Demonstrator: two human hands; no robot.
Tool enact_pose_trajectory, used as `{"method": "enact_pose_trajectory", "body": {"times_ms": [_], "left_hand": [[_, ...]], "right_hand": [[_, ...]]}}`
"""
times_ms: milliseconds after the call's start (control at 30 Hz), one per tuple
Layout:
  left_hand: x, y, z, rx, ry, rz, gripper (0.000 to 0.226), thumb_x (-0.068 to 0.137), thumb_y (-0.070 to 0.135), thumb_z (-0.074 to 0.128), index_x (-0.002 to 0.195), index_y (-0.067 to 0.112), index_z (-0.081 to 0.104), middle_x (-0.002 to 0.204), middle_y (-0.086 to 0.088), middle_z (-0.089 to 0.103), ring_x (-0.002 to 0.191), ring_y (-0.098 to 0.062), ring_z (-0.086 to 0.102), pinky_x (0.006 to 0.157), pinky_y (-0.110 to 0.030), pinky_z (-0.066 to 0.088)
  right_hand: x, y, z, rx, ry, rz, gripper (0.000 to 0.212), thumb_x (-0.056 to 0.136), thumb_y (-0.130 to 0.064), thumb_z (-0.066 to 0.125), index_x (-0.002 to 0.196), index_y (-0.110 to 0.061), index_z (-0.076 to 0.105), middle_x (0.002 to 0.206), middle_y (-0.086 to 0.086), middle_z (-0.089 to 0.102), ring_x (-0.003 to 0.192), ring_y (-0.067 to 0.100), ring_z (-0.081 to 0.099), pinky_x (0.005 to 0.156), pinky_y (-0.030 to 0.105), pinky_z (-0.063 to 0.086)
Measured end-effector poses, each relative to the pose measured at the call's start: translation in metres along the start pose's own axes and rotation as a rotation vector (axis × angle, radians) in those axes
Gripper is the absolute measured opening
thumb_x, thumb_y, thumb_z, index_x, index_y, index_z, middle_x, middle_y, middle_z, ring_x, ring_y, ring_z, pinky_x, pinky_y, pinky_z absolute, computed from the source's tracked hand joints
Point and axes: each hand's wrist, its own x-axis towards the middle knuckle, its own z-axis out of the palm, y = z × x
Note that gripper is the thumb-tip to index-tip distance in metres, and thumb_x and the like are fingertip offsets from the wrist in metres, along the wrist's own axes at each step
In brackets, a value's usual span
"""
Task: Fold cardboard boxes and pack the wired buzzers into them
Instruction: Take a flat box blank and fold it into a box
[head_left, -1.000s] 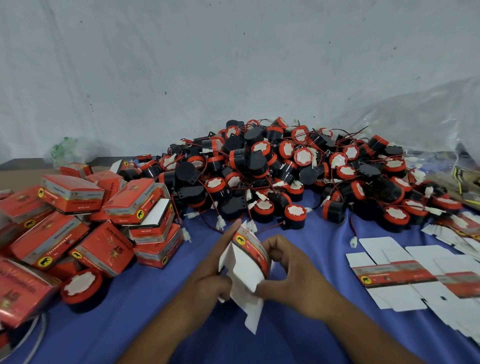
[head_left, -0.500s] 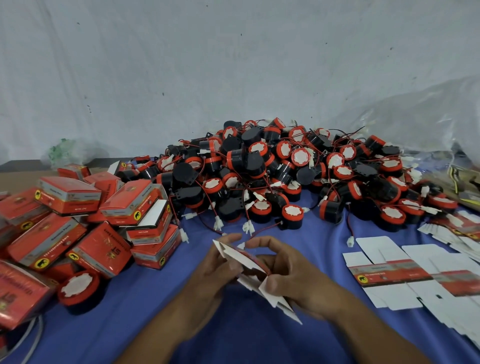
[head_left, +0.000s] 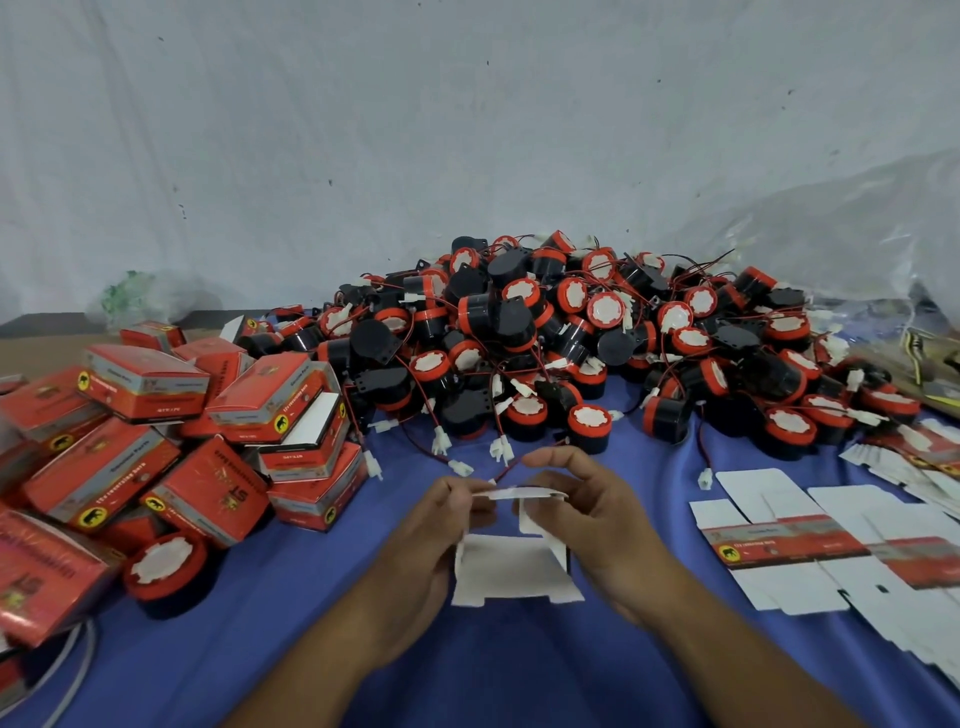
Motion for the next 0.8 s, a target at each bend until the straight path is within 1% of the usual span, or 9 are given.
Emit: {"method": "enact_pose_trajectory", "body": {"times_ms": [200, 300, 433, 500, 600, 633, 700, 733, 800], "left_hand": [[0.001, -0.006, 0.0, 0.359, -0.087, 0.016, 0.042, 0.078, 0.049, 0.074, 0.106, 0.022, 0.06, 0.089, 0.007, 0.065, 0.078, -0.005, 0.061, 0.066, -0.019, 0.048], [0.003, -0.008, 0.002, 0.395, 0.02, 0.098, 0.027, 0.083, 0.041, 0.061, 0.106, 0.028, 0.064, 0.095, 0.008, 0.07, 0.086, -0.012, 0.065, 0.074, -0.027, 0.053], [0.005, -0.006, -0.009, 0.25, 0.211, 0.159, 0.033, 0.076, 0.028, 0.056, 0.105, 0.034, 0.071, 0.097, -0.005, 0.073, 0.091, -0.027, 0.07, 0.076, -0.038, 0.057], [0.006, 0.0, -0.009, 0.156, 0.112, 0.131, 0.034, 0.077, 0.032, 0.062, 0.109, 0.035, 0.072, 0.102, -0.009, 0.073, 0.096, -0.032, 0.069, 0.076, -0.041, 0.056], [0.004, -0.006, -0.012, 0.193, -0.167, 0.15, 0.016, 0.099, 0.026, 0.053, 0.103, 0.02, 0.067, 0.097, 0.0, 0.072, 0.108, -0.028, 0.066, 0.069, -0.024, 0.054], [0.004, -0.008, -0.017, 0.228, -0.138, 0.163, 0.015, 0.1, 0.028, 0.052, 0.101, 0.019, 0.064, 0.096, 0.002, 0.069, 0.112, -0.029, 0.063, 0.074, -0.022, 0.054], [0.01, -0.018, -0.016, 0.358, -0.269, 0.325, 0.054, 0.085, 0.064, 0.061, 0.124, 0.027, 0.059, 0.12, 0.007, 0.065, 0.13, -0.025, 0.053, 0.096, -0.028, 0.052], [0.013, -0.02, -0.017, 0.46, -0.247, 0.355, 0.079, 0.077, 0.077, 0.058, 0.14, 0.03, 0.049, 0.136, 0.011, 0.058, 0.135, -0.017, 0.048, 0.098, -0.03, 0.052], [0.016, -0.021, -0.015, 0.493, -0.229, 0.408, 0.094, 0.076, 0.085, 0.05, 0.152, 0.033, 0.032, 0.151, 0.013, 0.043, 0.137, -0.008, 0.044, 0.094, -0.024, 0.052]], "right_hand": [[0.003, 0.007, -0.002, 0.086, 0.027, 0.055, 0.031, 0.067, -0.032, 0.079, 0.097, -0.03, 0.073, 0.085, 0.017, 0.067, 0.075, 0.028, 0.056, 0.067, 0.039, 0.045], [0.002, 0.011, -0.001, -0.01, -0.043, 0.038, 0.034, 0.07, -0.033, 0.08, 0.103, -0.032, 0.071, 0.089, 0.012, 0.067, 0.078, 0.025, 0.058, 0.07, 0.037, 0.047], [-0.004, 0.017, 0.01, -0.196, -0.206, -0.015, 0.038, 0.076, -0.04, 0.083, 0.111, -0.037, 0.068, 0.095, 0.001, 0.073, 0.079, 0.009, 0.066, 0.07, 0.021, 0.052], [-0.002, 0.017, 0.012, -0.203, -0.117, -0.037, 0.031, 0.077, -0.035, 0.08, 0.107, -0.037, 0.07, 0.094, 0.007, 0.071, 0.079, 0.011, 0.064, 0.07, 0.023, 0.053], [0.003, 0.014, 0.005, 0.023, 0.057, 0.007, 0.017, 0.081, -0.024, 0.071, 0.097, -0.027, 0.073, 0.088, 0.004, 0.071, 0.084, 0.015, 0.063, 0.078, 0.033, 0.051], [0.004, 0.013, 0.002, 0.091, 0.069, 0.016, 0.013, 0.082, -0.022, 0.068, 0.094, -0.024, 0.073, 0.088, 0.002, 0.07, 0.087, 0.018, 0.062, 0.083, 0.038, 0.049], [0.005, 0.011, -0.002, 0.157, 0.081, 0.033, 0.011, 0.083, -0.022, 0.065, 0.09, -0.02, 0.072, 0.086, 0.002, 0.068, 0.09, 0.024, 0.06, 0.088, 0.045, 0.046], [0.005, 0.011, -0.002, 0.169, 0.091, 0.045, 0.01, 0.082, -0.023, 0.065, 0.089, -0.019, 0.072, 0.086, 0.004, 0.067, 0.091, 0.027, 0.059, 0.088, 0.046, 0.045], [0.004, 0.01, 0.0, 0.174, 0.104, 0.061, 0.011, 0.082, -0.023, 0.066, 0.087, -0.018, 0.073, 0.089, 0.006, 0.068, 0.095, 0.03, 0.059, 0.09, 0.047, 0.046]]}}
